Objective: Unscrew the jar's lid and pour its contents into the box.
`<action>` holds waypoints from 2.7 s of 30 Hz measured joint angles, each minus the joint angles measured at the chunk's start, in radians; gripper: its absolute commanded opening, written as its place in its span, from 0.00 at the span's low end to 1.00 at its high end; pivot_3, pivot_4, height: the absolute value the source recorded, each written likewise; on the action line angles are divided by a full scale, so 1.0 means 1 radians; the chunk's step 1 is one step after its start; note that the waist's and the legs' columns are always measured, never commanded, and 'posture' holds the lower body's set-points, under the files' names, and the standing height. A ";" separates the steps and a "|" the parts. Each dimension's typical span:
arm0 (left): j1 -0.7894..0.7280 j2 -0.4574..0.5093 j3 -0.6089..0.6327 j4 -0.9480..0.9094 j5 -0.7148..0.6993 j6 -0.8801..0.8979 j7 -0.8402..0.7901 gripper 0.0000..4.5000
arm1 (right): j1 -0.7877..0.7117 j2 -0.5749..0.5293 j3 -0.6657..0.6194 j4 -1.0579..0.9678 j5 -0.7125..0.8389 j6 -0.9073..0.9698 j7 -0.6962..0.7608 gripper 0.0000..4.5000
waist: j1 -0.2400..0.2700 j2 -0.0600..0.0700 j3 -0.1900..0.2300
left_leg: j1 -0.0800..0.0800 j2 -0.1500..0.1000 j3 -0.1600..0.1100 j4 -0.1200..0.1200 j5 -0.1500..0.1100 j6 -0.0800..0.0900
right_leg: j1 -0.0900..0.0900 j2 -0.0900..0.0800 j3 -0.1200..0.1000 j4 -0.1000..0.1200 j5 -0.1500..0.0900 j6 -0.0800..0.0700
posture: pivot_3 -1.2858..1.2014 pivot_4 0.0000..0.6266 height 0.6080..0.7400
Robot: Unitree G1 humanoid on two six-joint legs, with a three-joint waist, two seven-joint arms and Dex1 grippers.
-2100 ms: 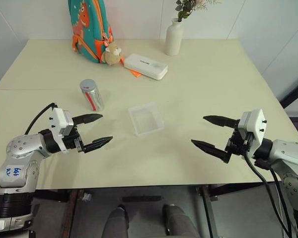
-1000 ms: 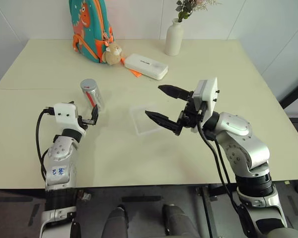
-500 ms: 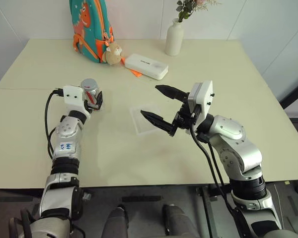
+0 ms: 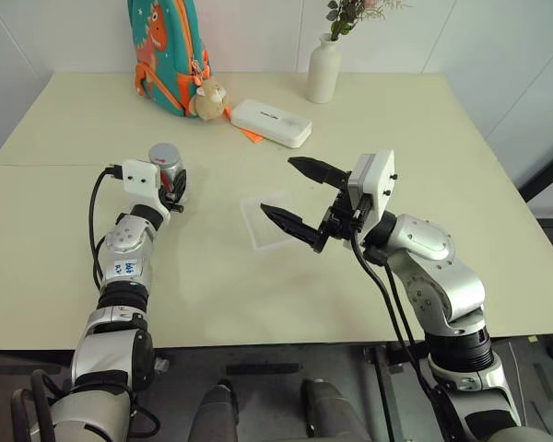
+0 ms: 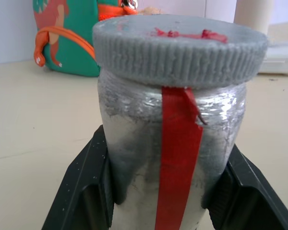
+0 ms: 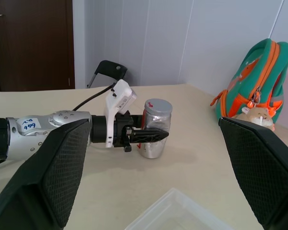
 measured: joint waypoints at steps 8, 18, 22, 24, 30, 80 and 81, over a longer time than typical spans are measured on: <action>0.135 0.017 -0.027 -0.415 -0.185 0.187 -0.273 0.43 | -0.010 0.014 0.005 0.023 0.001 0.020 -0.013 1.00 | -0.007 0.000 0.000 | -0.001 0.001 0.000 -0.002 0.001 -0.001 | -0.002 0.000 0.000 0.001 0.000 0.000 | 0.52 0.24 1.00; 0.273 0.255 -0.161 -0.961 -0.350 0.682 -0.548 0.43 | -0.229 0.080 0.064 0.040 0.015 0.210 -0.077 1.00 | -0.007 0.000 0.000 | 0.000 0.002 0.000 0.000 0.001 -0.002 | -0.001 0.001 0.000 0.003 -0.001 -0.003 | 0.52 0.24 1.00; 0.258 0.239 -0.206 -0.995 -0.350 0.727 -0.556 0.43 | -0.292 0.129 0.103 0.090 0.015 0.290 -0.088 1.00 | -0.007 0.000 0.000 | 0.000 0.002 0.000 -0.001 0.001 -0.001 | -0.002 0.001 0.000 0.002 -0.001 -0.003 | 0.52 0.24 1.00; 0.252 0.233 -0.216 -0.995 -0.350 0.738 -0.555 0.43 | -0.303 0.143 0.119 0.107 0.011 0.306 -0.089 1.00 | -0.007 0.000 0.000 | -0.001 0.002 0.000 -0.002 0.001 -0.001 | -0.003 0.001 0.000 0.002 -0.002 -0.003 | 0.52 0.24 1.00; 0.248 0.220 -0.215 -0.994 -0.347 0.756 -0.548 0.43 | -0.318 0.157 0.136 0.137 0.008 0.323 -0.087 1.00 | -0.009 0.000 0.000 | -0.002 0.002 0.000 -0.003 0.001 -0.001 | -0.005 0.001 0.000 0.002 -0.002 -0.003 | 0.52 0.24 1.00; 0.216 0.175 -0.239 -0.953 -0.400 0.714 -0.763 0.43 | -0.290 -0.013 0.070 0.214 0.100 0.244 0.239 0.59 | -0.003 0.001 0.000 | -0.005 0.002 -0.001 -0.003 0.000 -0.001 | -0.004 0.001 -0.001 -0.001 -0.002 -0.003 | 0.52 0.24 1.00; 0.210 0.178 -0.250 -0.953 -0.416 0.715 -0.812 0.43 | -0.295 -0.042 0.069 0.215 0.129 0.247 0.305 0.59 | -0.004 0.001 0.000 | -0.005 0.002 -0.001 -0.003 0.000 -0.001 | -0.004 0.001 -0.001 -0.001 -0.002 -0.003 | 0.52 0.24 1.00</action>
